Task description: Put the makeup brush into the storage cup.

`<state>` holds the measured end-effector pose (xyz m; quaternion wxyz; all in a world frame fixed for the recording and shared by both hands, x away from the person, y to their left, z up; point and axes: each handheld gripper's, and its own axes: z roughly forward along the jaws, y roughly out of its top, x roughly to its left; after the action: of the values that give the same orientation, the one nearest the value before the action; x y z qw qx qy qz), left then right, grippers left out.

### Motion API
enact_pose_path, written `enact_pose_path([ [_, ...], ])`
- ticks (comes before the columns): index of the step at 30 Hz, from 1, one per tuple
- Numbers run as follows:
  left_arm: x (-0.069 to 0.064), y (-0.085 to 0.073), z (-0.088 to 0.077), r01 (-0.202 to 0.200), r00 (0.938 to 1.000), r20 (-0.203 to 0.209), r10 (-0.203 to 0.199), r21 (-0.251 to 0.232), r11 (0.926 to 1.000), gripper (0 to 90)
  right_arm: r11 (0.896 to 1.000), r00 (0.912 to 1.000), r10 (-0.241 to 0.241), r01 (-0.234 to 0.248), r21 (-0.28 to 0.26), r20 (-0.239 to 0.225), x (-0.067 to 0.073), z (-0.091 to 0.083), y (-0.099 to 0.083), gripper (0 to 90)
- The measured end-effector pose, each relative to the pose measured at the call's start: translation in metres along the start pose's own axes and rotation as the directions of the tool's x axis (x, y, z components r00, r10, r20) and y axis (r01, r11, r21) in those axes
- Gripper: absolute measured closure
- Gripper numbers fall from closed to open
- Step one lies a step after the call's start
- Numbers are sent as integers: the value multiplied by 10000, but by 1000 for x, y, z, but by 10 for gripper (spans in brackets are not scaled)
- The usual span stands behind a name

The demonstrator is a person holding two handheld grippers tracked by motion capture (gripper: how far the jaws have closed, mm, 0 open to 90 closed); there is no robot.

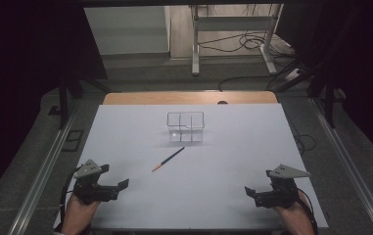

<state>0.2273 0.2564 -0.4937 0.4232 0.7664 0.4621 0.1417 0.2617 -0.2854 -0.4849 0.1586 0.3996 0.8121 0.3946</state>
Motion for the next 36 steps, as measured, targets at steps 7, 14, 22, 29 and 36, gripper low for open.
enact_pose_path([
  [7,-2,-2,-2,-349,9994,-55,348,-145,9993,20,9996,9996,-266,267,-12,36,3,-1,1,0],
  [14,-3,-4,-3,-542,9983,-212,536,-275,9982,35,9995,9993,-314,315,59,-191,5,2,2,0],
  [22,-2,-5,-2,-471,9986,-250,469,-71,9989,35,9992,9990,-384,386,79,-234,7,3,4,0],
  [29,-2,-4,-3,-299,9992,-284,297,-41,9995,45,9984,9982,-540,545,163,-276,9,4,4,0],
  [36,-3,-1,-4,-374,9991,-187,376,94,9993,48,9983,9981,-558,563,160,-273,9,4,4,0],
])
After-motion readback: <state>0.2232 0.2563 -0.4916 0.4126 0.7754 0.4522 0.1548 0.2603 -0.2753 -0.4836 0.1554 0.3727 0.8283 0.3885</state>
